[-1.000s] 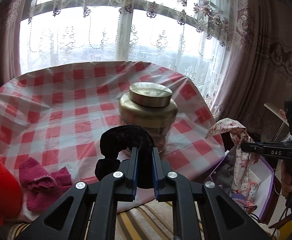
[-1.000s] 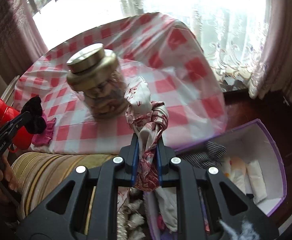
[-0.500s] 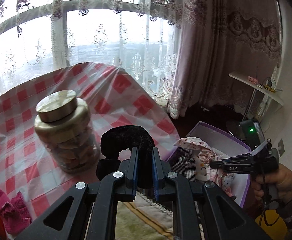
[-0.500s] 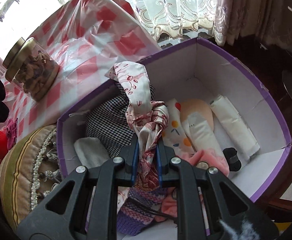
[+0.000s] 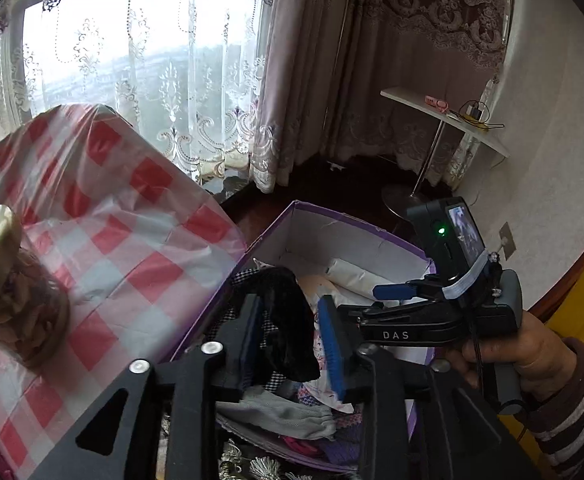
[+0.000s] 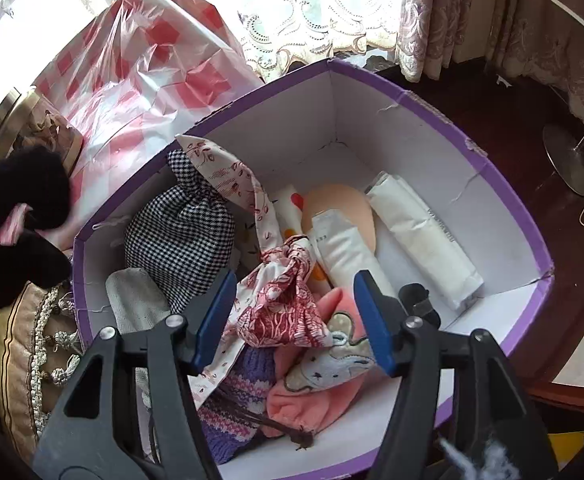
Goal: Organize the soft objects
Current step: 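Carry the scarf and hair tie to the box and release both inside, then move both open tools back to the magenta gloves on the tablecloth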
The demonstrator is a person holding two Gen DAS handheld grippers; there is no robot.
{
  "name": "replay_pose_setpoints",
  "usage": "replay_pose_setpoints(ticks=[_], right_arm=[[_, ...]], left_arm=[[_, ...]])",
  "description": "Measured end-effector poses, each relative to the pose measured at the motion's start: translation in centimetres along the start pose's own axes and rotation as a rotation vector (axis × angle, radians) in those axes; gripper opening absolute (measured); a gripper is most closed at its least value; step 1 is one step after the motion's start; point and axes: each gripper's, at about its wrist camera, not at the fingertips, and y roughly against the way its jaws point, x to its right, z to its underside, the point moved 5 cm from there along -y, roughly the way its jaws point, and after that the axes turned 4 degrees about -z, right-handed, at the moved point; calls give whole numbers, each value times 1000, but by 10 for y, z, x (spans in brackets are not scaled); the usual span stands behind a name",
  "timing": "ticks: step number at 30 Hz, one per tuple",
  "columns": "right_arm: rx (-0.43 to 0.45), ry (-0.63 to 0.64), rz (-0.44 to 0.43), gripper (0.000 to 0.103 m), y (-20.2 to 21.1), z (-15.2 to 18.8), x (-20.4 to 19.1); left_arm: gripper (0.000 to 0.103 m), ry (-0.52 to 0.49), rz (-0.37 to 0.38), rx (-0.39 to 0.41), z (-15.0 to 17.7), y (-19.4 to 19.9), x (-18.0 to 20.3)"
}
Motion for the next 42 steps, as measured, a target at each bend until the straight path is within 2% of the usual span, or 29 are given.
replay_pose_setpoints(ticks=[2, 3, 9, 15, 21, 31, 35, 37, 40, 42], right_arm=[[12, -5, 10, 65, 7, -1, 3], [19, -4, 9, 65, 10, -1, 4], [56, 15, -12, 65, 26, -4, -5], [83, 104, -40, 65, 36, -6, -38], [83, 194, -102, 65, 40, -7, -82], [58, 346, -179, 65, 43, -4, -155], [46, 399, -196, 65, 41, -3, -181], [37, 428, -204, 65, 39, -2, -194], [23, 480, -215, 65, 38, 1, -215], [15, 512, -229, 65, 36, 1, -230]], left_arm=[[55, 28, 7, 7, 0, 2, -5], [56, 43, 8, 12, 0, 4, -9], [58, 134, -40, 26, 9, 19, -41], [58, 246, -96, 38, 30, 41, -80], [58, 307, -270, 54, 56, 76, -129], [58, 593, -490, 66, 129, 146, -244], [58, 687, -608, 48, 161, 169, -285], [58, 704, -679, 29, 174, 181, -305], [58, 664, -792, -53, 187, 185, -332], [58, 659, -820, -104, 195, 183, -349]])
